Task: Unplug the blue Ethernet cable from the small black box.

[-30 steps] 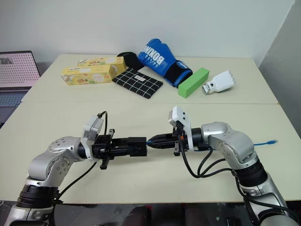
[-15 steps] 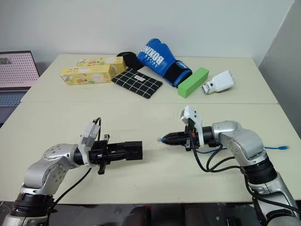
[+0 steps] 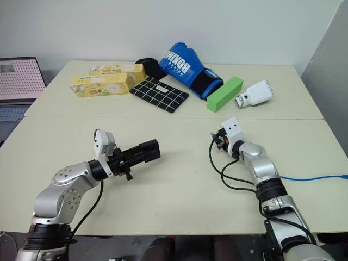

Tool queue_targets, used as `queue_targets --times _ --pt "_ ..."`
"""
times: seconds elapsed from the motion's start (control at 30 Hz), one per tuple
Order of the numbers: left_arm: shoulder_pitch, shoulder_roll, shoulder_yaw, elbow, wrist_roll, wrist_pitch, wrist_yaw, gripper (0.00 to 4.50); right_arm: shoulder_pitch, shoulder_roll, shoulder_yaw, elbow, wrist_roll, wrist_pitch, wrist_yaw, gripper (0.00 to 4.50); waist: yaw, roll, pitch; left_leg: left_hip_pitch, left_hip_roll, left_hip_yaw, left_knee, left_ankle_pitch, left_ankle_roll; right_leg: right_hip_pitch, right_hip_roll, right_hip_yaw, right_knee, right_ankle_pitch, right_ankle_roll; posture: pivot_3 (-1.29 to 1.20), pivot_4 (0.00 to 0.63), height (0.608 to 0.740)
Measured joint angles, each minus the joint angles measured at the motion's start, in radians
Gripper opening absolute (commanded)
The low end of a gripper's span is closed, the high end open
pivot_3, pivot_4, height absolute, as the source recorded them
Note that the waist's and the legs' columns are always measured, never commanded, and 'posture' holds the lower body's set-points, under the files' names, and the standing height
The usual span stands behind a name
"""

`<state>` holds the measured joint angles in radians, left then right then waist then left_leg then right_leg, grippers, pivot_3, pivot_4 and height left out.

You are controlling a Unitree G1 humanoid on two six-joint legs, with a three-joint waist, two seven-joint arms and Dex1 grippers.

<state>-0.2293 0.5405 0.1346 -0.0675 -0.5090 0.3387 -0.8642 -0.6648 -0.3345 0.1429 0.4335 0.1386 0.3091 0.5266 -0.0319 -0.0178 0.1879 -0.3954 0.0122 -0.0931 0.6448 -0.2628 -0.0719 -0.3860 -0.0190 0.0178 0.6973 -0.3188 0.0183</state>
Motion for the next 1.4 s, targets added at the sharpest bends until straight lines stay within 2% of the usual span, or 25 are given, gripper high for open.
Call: queue_targets --times 0.17,0.3,0.43,0.7,0.77,0.8,0.87,1.13,1.17,1.23,1.4 --pt "-0.036 -0.082 0.076 0.134 0.166 -0.231 0.247 0.79 0.056 -0.104 0.0 -0.236 0.061 0.023 0.209 3.48 0.002 0.0 0.0 -0.001 0.0 -0.001 0.0 0.0 0.0 -0.001 0.0 -0.001 -0.001 0.0 0.0 0.0 0.15 0.74" --pt "-0.062 -0.128 0.127 0.247 0.238 -0.381 0.383 0.79 0.075 -0.129 0.033 -0.388 0.089 0.051 0.305 3.48 -0.003 0.0 0.0 -0.001 0.0 -0.001 0.0 0.0 0.0 -0.001 0.0 -0.001 0.0 0.0 0.0 0.0 0.15 0.74" --pt "-0.072 -0.156 0.141 0.384 0.276 -0.534 0.438 0.79 0.052 -0.088 0.093 -0.521 0.113 0.112 0.332 3.48 0.0 0.0 0.0 -0.001 0.0 -0.002 0.001 0.0 0.0 -0.001 0.0 -0.002 0.0 0.0 0.0 0.0 0.15 0.74" --pt "-0.128 -0.186 0.148 0.615 0.298 -0.681 0.491 0.79 0.01 -0.056 0.174 -0.587 0.107 0.194 0.335 3.48 0.006 -0.002 -0.001 -0.003 -0.002 -0.003 0.002 0.0 0.0 -0.001 -0.001 -0.003 0.0 0.0 0.001 0.0 0.15 0.74" --pt "-0.134 -0.196 0.148 0.653 0.295 -0.7 0.49 1.49 0.007 -0.057 0.189 -0.591 0.107 0.209 0.346 3.52 0.004 -0.002 -0.001 -0.002 -0.002 -0.003 0.002 0.0 0.0 -0.001 -0.001 -0.003 0.0 0.0 0.001 0.0 0.15 0.74" --pt "-0.135 -0.196 0.148 0.661 0.294 -0.702 0.489 1.56 0.006 -0.058 0.193 -0.592 0.107 0.211 0.347 3.52 0.003 -0.002 -0.001 -0.002 -0.002 -0.003 0.002 0.0 0.0 -0.001 -0.001 -0.003 0.0 0.0 0.001 0.0 0.15 0.74" --pt "-0.135 -0.199 0.148 0.681 0.289 -0.709 0.485 1.97 0.006 -0.06 0.195 -0.596 0.107 0.222 0.352 3.52 0.002 -0.002 -0.001 -0.002 -0.002 -0.003 0.001 0.0 0.0 -0.001 -0.001 -0.003 0.0 0.0 0.001 0.0 0.15 0.74" --pt "-0.089 -0.203 0.155 0.622 0.24 -0.676 0.439 3.83 -0.007 -0.063 0.195 -0.598 0.108 0.247 0.358 3.52 -0.002 -0.001 -0.001 -0.001 -0.002 -0.003 0.001 0.0 0.0 -0.001 -0.001 -0.002 0.0 0.0 0.001 0.0 0.15 0.74" --pt "-0.077 -0.203 0.153 0.605 0.24 -0.668 0.439 3.98 -0.007 -0.063 0.194 -0.598 0.108 0.25 0.357 3.52 -0.002 -0.001 -0.001 -0.001 -0.002 -0.003 0.001 0.0 0.0 -0.001 -0.001 -0.002 0.0 0.0 0.001 0.0 0.15 0.74" --pt "-0.035 -0.202 0.151 0.531 0.234 -0.61 0.441 3.98 -0.006 -0.062 0.194 -0.603 0.108 0.255 0.353 3.52 -0.004 -0.001 -0.001 -0.001 -0.001 -0.003 0.001 0.0 0.0 -0.001 -0.001 -0.001 0.0 0.0 0.001 0.0 0.15 0.74" --pt "0.143 -0.144 0.136 0.216 0.192 -0.309 0.442 3.98 0.033 -0.078 0.17 -0.629 0.117 0.283 0.329 3.52 -0.007 -0.001 -0.001 -0.001 0.0 -0.006 0.001 0.0 0.0 -0.001 -0.002 -0.001 0.0 0.0 0.001 0.0 0.15 0.74"
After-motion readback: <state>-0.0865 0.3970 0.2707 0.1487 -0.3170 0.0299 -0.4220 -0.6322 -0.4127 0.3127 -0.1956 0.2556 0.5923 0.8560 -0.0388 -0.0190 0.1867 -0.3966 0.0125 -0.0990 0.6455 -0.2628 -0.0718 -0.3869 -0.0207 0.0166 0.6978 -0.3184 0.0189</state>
